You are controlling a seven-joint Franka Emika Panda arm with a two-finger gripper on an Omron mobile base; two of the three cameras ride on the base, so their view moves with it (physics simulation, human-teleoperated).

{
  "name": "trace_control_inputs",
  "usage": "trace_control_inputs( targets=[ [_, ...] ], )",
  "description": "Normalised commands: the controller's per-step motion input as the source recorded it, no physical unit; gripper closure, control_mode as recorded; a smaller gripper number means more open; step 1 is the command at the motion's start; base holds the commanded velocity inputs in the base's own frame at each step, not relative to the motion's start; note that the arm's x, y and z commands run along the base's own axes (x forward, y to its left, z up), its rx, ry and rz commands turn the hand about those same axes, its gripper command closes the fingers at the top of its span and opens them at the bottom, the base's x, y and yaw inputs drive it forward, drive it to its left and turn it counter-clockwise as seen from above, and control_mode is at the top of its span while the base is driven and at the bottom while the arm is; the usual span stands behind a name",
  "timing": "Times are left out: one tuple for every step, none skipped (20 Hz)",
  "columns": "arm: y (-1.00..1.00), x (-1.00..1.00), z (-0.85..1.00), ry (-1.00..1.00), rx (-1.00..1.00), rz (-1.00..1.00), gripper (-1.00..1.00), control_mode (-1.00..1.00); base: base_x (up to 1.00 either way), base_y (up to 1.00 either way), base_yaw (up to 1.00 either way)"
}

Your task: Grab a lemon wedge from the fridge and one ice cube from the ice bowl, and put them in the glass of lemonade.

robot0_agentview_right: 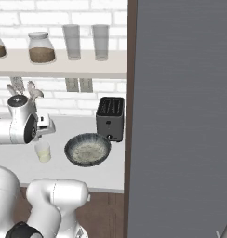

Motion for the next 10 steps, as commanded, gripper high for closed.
trace_control_inputs(
  targets=[
    [0.12, 0.24, 0.00, 0.00, 0.00, 0.00, 1.00, -1.00, 0.00, 0.00, 0.00],
    [0.09, 0.34, 0.00, 0.00, 0.00, 0.00, 1.00, -1.00, 0.00, 0.00, 0.00],
    [0.00, 0.47, 0.00, 0.00, 0.00, 0.00, 1.00, -1.00, 0.00, 0.00, 0.00],
    [0.00, 0.56, 0.00, 0.00, 0.00, 0.00, 1.00, -1.00, 0.00, 0.00, 0.00],
    [0.00, 0.68, 0.00, 0.00, 0.00, 0.00, 1.00, -1.00, 0.00, 0.00, 0.00],
    [0.00, 0.71, 0.00, 0.03, 0.00, -0.02, 1.00, -1.00, 0.00, 0.00, 0.00],
    [0.11, 0.56, 0.00, 0.04, 0.00, -0.03, 1.00, -1.00, 0.00, 0.00, 0.00],
    [0.14, 0.53, 0.00, 0.02, 0.00, -0.03, 1.00, -1.00, 0.00, 0.00, 0.00],
    [0.06, 0.47, 0.00, 0.01, 0.00, -0.02, 1.00, -1.00, 0.00, 0.00, 0.00],
    [0.00, 0.23, -0.04, 0.09, 0.00, 0.00, 1.00, -1.00, 0.00, 0.00, 0.00]
  ],
)
